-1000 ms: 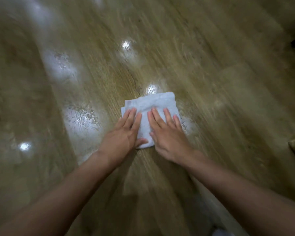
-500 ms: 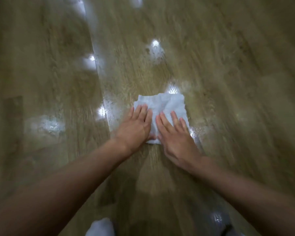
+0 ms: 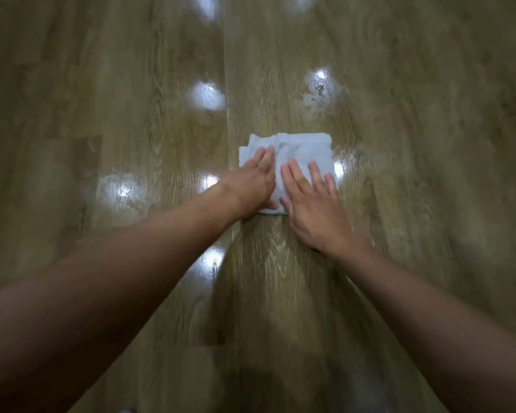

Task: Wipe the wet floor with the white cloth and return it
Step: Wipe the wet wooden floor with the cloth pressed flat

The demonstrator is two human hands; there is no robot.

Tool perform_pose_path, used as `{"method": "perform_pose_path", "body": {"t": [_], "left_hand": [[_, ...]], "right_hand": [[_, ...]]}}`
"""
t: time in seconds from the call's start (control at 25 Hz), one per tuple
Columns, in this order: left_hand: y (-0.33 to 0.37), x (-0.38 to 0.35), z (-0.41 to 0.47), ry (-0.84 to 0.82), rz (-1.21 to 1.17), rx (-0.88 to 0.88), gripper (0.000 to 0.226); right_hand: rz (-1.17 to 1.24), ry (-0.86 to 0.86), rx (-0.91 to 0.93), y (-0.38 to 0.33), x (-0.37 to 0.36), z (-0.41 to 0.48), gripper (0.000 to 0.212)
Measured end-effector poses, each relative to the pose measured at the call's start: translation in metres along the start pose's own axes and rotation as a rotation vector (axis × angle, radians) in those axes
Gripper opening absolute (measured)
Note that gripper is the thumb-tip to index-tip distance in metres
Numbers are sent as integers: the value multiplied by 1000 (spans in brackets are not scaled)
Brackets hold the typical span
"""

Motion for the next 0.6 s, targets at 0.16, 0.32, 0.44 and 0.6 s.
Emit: {"method": "perform_pose_path", "body": {"t": [0.16, 0.32, 0.44, 0.6], "left_hand": [[28, -32, -42, 21, -72, -119, 85], [-12, -16, -15, -7, -92, -83, 89], [-42, -1, 8, -32, -59, 26, 88], [-44, -47, -53, 51, 48, 20, 80]], "right_hand": [[-13, 36, 9, -11, -18, -66, 58], [14, 16, -17, -10, -5, 1, 56], [32, -25, -54, -17, 7, 55, 56], [-64, 55, 71, -71, -19, 3, 55]]}}
Point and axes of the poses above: each hand's wrist, its own z-axis towards the middle knuckle, its own x-axis out of the back of the hand, y = z × x, the point moved 3 cm from there along z, towards the middle knuckle, and after that the axes turned 4 degrees about z, right-handed, at the moved point
